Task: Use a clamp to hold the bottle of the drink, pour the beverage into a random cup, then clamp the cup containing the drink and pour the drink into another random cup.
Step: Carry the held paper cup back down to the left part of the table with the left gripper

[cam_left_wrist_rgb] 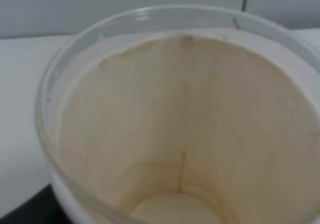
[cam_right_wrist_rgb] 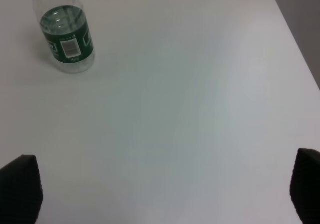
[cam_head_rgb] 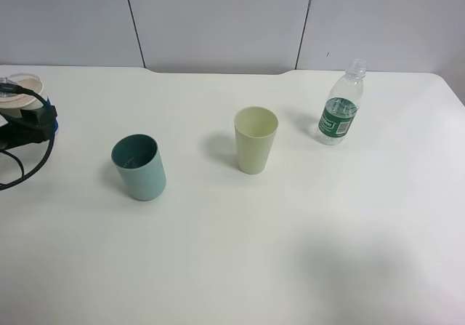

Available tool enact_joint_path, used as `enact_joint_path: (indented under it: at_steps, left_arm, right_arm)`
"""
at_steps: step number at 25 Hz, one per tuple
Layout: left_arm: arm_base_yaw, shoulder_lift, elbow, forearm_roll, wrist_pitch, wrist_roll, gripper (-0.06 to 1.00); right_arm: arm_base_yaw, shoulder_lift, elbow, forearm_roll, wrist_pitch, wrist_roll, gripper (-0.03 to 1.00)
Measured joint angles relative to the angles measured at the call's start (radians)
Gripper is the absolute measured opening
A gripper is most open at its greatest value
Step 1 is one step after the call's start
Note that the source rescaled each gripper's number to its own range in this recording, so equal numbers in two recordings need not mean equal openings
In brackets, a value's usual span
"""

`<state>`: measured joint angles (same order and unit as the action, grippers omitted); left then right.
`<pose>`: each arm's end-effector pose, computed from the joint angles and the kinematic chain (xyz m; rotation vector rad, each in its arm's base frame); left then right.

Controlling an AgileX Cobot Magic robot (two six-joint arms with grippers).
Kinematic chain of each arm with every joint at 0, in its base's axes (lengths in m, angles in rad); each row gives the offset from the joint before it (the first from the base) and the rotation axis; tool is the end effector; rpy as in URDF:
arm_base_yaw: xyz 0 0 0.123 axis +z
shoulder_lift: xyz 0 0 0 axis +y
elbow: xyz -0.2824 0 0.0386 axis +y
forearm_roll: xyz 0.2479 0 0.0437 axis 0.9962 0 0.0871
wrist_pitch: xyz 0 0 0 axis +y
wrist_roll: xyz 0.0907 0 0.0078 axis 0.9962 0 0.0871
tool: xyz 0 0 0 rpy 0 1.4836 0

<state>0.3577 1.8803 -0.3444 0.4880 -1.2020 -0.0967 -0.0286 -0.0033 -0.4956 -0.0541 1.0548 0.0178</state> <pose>0.2514 0.0515 0.1104 0.0682 1.8312 -0.1052 -0.0048 -0.0042 0.2765 0.0496 2.0385 -0.0715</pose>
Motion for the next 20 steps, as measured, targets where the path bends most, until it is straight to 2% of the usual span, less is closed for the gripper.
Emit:
enact_joint_path:
  at_steps: [10, 20]
  left_arm:
    - [0.001, 0.128, 0.001, 0.026, -0.014, 0.039, 0.01]
    - [0.001, 0.149, 0.001, 0.040, -0.046, 0.049, 0.01]
  right_arm:
    - [0.000, 0.000, 0.000, 0.000, 0.000, 0.000, 1.00]
    - [0.000, 0.000, 0.000, 0.000, 0.000, 0.000, 1.00]
